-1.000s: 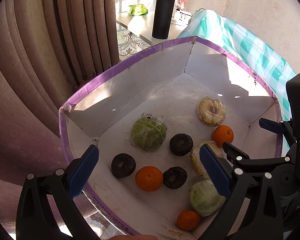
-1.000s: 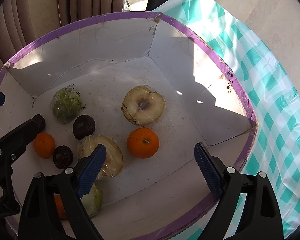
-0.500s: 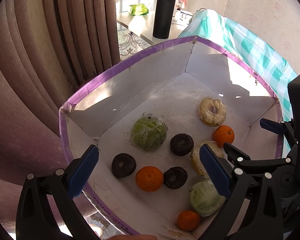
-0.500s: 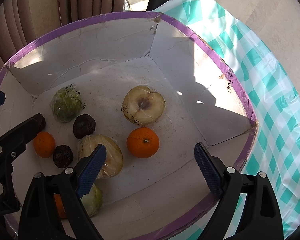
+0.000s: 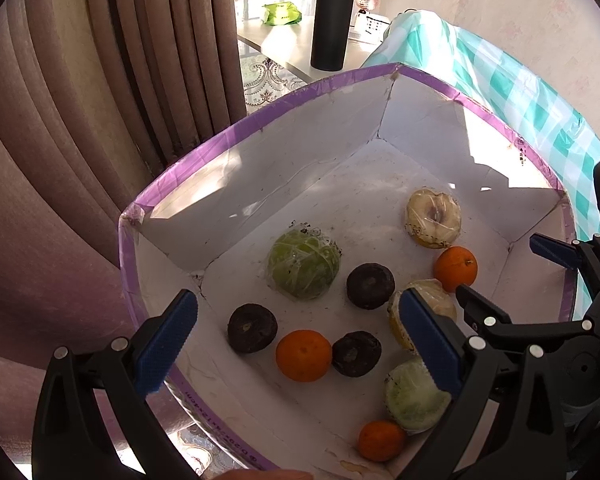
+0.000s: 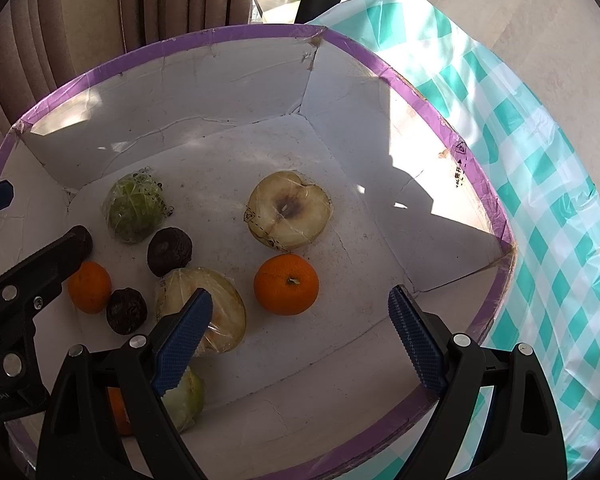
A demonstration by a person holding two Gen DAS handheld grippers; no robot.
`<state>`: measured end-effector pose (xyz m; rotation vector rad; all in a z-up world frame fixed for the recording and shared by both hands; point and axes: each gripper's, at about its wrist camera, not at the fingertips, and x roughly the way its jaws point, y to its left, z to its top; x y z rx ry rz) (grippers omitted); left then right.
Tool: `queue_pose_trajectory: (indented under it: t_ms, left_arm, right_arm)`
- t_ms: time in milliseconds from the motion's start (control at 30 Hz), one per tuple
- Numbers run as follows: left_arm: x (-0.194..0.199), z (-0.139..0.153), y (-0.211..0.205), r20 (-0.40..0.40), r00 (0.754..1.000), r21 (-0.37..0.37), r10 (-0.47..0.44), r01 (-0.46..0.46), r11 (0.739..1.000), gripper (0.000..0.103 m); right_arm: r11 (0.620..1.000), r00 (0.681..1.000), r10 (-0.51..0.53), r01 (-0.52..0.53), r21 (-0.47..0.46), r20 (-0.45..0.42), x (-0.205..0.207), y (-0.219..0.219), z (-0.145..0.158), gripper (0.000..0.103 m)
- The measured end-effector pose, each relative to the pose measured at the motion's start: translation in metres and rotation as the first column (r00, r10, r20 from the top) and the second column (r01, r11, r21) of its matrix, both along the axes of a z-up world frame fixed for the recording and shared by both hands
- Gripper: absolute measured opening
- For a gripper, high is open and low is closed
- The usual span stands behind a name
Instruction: Organize fruits
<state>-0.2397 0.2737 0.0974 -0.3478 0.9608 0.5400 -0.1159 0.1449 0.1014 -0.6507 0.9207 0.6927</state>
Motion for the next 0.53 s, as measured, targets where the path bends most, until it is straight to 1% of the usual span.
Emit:
queue_pose_trajectory:
  t_ms: [100,167,200,267,300,333,367,400,433,467,500,533]
  left_arm:
    - [0.001,0.0,-0.001,-0.01,1.0,0.003,0.001,-0.001,1.0,0.101]
    - [-0.002,0.002,-0.001,0.019,1.0,0.0,0.019,-0.019,1.0,0.101]
    - [-0.002,0.003,-0.002,0.021,1.0,0.004,0.023,-0.023,1.0,0.101]
    - [0.0,0.002,-0.003,-0.013,0.999,0.022,0.037,-0.037,0.999,0.099]
    - [0.002,0.002,-0.005,-0.038,0.998,0.042,0.051,-0.05,0.998,0.098]
    - [0.003,0.004,-0.008,-0.066,0.994,0.084,0.084,-0.078,0.993,0.098]
    - [0.002,0.009,-0.012,-0.085,0.987,0.161,0.137,-0.122,0.979,0.098]
    - [0.001,0.018,-0.019,-0.077,0.98,0.248,0.182,-0.158,0.956,0.098]
    - [-0.001,0.03,-0.026,-0.051,0.977,0.314,0.206,-0.18,0.932,0.098]
    - [-0.002,0.042,-0.032,-0.013,0.979,0.333,0.205,-0.189,0.924,0.098]
    - [-0.003,0.056,-0.04,0.037,0.982,0.322,0.183,-0.185,0.929,0.098]
    - [-0.004,0.07,-0.05,0.098,0.985,0.3,0.144,-0.167,0.939,0.099]
  right_arm:
    - [1.0,1.0,0.0,0.0,0.001,-0.001,0.0,-0.001,0.0,0.086]
    - [1.0,1.0,0.002,-0.002,0.007,-0.002,0.0,-0.001,0.001,0.086]
    - [1.0,1.0,0.004,-0.004,0.01,-0.002,0.0,-0.001,0.002,0.086]
    - [1.0,1.0,0.01,-0.01,0.021,-0.003,0.0,-0.002,0.004,0.086]
    - [0.999,1.0,0.015,-0.015,0.032,-0.004,0.0,-0.003,0.005,0.086]
    - [0.999,1.0,0.022,-0.022,0.046,-0.002,-0.001,-0.003,0.006,0.086]
    - [0.998,1.0,0.027,-0.027,0.059,0.0,-0.001,-0.005,0.008,0.086]
    - [0.997,0.999,0.03,-0.031,0.076,0.012,-0.002,-0.008,0.012,0.086]
    - [0.994,0.999,0.022,-0.027,0.108,0.047,-0.003,-0.015,0.02,0.086]
    - [0.989,0.996,0.004,-0.017,0.148,0.09,-0.003,-0.025,0.03,0.086]
    - [0.98,0.99,-0.032,0.004,0.201,0.135,-0.002,-0.04,0.043,0.086]
    - [0.965,0.981,-0.081,0.033,0.261,0.178,0.001,-0.059,0.056,0.086]
